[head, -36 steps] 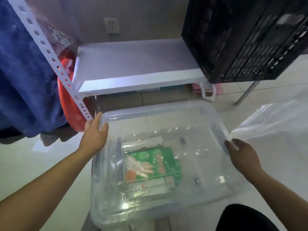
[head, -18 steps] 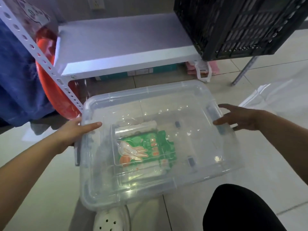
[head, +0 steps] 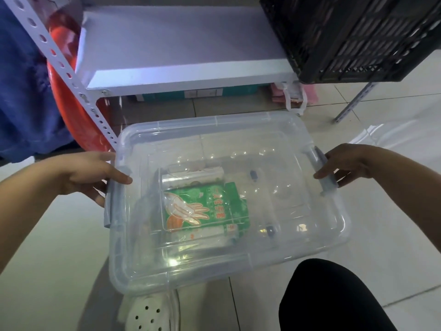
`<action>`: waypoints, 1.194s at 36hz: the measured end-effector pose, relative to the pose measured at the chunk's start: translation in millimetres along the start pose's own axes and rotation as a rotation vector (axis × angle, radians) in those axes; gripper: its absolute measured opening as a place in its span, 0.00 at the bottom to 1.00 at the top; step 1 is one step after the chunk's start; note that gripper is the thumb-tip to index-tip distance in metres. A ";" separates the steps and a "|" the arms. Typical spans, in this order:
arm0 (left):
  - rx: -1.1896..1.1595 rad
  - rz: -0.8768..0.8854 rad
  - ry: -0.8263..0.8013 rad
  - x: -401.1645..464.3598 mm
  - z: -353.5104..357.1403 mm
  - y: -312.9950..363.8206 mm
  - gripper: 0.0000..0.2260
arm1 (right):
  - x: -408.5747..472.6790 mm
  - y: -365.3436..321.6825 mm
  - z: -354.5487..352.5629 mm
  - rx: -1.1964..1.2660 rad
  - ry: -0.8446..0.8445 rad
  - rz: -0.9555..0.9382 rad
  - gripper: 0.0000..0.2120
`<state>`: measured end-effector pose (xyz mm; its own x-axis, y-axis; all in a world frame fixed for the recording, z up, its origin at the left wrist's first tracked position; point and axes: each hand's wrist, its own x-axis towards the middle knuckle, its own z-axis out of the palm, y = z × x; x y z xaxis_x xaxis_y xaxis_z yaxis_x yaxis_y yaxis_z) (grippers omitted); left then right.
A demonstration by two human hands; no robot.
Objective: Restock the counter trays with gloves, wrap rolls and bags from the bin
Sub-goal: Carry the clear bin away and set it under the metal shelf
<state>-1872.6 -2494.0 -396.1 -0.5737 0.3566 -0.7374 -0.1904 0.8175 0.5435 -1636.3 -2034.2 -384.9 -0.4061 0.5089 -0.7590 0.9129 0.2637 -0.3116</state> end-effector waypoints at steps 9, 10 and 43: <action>0.115 0.002 0.133 -8.3 12.3 9.9 0.15 | -4.9 -3.1 9.2 -0.029 0.120 -0.042 0.27; 0.115 0.004 0.135 -8.8 12.4 9.5 0.15 | -6.0 -3.9 9.7 -0.033 0.123 -0.042 0.27; -1.044 0.212 0.032 -69.5 146.3 -126.9 0.32 | -52.0 125.7 119.1 1.243 0.002 -0.213 0.22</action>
<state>-1692.0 -2556.4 -472.5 -0.6932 0.4217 -0.5845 -0.6640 -0.0583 0.7454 -1495.5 -2125.1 -452.8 -0.5483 0.5531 -0.6273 0.2512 -0.6065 -0.7543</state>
